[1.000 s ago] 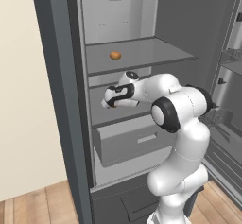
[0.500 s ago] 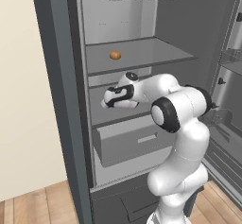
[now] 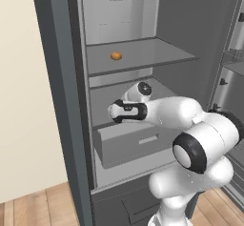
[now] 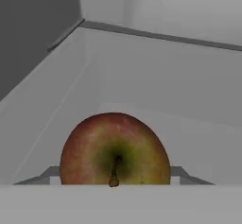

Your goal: Retrieve the tangerine and apple from the fridge and place them into the bowl on the dining table.

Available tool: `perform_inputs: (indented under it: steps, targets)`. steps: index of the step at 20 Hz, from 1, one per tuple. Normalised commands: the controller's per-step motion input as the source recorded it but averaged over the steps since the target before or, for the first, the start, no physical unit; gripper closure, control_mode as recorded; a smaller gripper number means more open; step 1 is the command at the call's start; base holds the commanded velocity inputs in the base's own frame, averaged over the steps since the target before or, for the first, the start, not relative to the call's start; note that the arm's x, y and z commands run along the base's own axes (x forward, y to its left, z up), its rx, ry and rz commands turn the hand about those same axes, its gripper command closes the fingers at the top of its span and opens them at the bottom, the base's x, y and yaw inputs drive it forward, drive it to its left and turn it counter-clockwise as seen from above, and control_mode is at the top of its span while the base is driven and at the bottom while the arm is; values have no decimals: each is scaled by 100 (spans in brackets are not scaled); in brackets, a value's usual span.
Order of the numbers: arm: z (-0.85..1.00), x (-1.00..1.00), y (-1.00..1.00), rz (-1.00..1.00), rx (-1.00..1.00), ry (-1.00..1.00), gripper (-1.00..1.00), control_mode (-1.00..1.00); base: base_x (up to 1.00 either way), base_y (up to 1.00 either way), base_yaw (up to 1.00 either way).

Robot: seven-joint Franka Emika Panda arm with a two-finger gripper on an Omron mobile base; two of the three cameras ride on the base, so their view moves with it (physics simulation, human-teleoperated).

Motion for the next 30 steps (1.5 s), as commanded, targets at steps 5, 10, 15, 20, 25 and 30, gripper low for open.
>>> perform_inputs:
  steps: [5,10,15,20,25,30]
  targets:
    - [100,-100,-57,3,0,-24,100,-100,0,0,0]
    - [100,-100,-42,0,0,-1,100,-100,0,0,0]
    - [100,-100,-24,0,0,18,100,-100,0,0,0]
    - [100,-100,-18,0,0,8,100,-100,0,0,0]
    - [53,-100,-4,0,0,-35,100,-100,0,0,0]
    - [18,-93,0,0,0,-46,100,-100,0,0,0]
